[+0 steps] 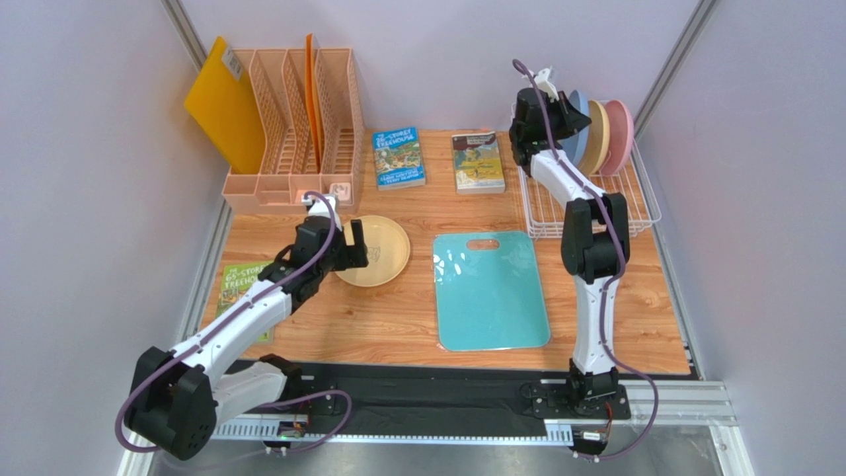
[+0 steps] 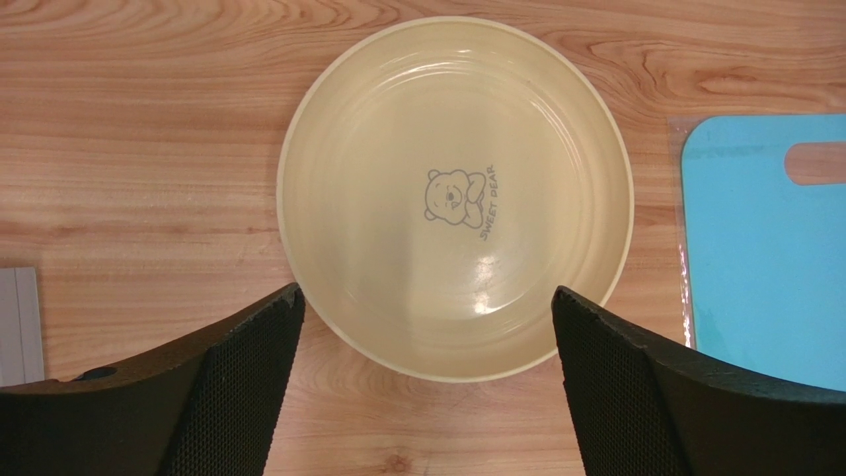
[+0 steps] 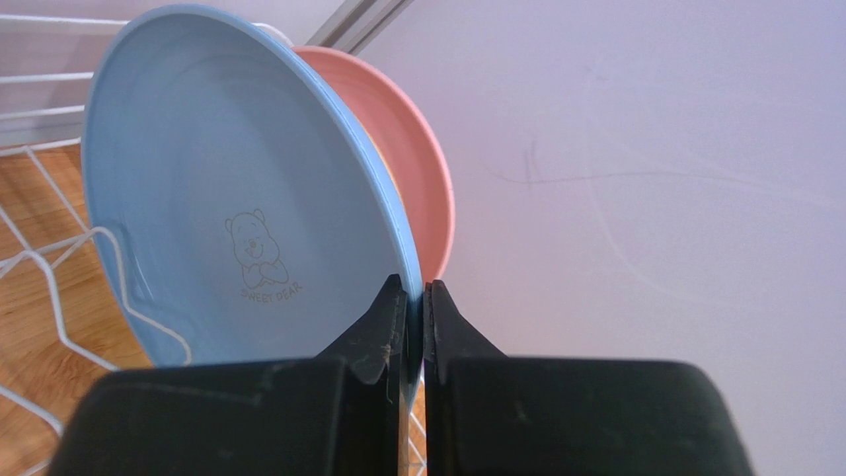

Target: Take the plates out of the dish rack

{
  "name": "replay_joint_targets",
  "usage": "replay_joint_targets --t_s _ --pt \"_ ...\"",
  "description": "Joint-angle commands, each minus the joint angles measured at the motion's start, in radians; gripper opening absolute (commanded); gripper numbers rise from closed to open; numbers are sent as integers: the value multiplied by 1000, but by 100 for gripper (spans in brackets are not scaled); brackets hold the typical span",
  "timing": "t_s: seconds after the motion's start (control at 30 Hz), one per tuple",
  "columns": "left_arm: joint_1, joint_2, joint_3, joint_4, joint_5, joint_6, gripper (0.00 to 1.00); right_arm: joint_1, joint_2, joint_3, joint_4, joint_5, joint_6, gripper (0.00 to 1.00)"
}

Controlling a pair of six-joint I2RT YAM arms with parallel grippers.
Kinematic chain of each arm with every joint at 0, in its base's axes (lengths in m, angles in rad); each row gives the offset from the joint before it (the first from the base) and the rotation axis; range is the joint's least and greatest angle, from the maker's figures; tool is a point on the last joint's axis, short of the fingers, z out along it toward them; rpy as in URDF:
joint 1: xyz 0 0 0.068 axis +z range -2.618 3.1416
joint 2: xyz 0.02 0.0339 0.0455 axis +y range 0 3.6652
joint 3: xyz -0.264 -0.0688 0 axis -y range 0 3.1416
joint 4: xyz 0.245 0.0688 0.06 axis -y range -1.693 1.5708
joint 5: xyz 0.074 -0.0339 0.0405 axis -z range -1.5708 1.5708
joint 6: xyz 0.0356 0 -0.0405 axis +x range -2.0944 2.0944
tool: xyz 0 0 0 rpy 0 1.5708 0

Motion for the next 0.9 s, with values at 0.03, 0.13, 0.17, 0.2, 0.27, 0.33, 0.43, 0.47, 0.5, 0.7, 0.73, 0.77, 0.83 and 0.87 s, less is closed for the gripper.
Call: replay_joint_targets --t_s 0.03,0.13,0.17,0.2,0.27,0.33,0.43,0.47,0.5,0.7,0.73,0.77,0.83,0.87 --pt "1 -42 26 18 -7 21 99 30 -103 -31 318 80 -185 0" --pt "1 -58 19 21 3 24 99 37 -118 -46 423 109 -281 0" --pt "1 -65 19 24 9 22 99 41 -137 -52 440 111 -297 0" --pt "1 -65 17 27 22 24 99 44 -150 -60 443 115 -301 0" --pt "1 -72 15 38 43 25 99 52 -213 -86 402 111 -257 0" --pt "1 -73 19 49 69 24 99 63 -268 -88 149 94 -33 0" --pt "1 -73 25 75 117 24 99 90 -403 -92 -305 -24 349 0" --pt "1 -67 29 91 165 33 99 112 -457 -89 -406 -64 419 0" --pt "-1 -61 41 96 190 39 99 125 -480 -95 -545 -116 485 0" --pt "1 -9 77 122 287 24 99 260 -666 -267 -775 -462 751 0" --pt "1 -1 77 131 295 19 99 273 -707 -296 -781 -506 787 0" --pt "1 0 75 150 319 7 99 293 -726 -324 -780 -547 836 0" --pt "1 2 66 180 347 -4 97 303 -787 -411 -757 -667 899 0" --pt "1 -3 62 199 359 -22 96 307 -807 -440 -743 -710 926 0"
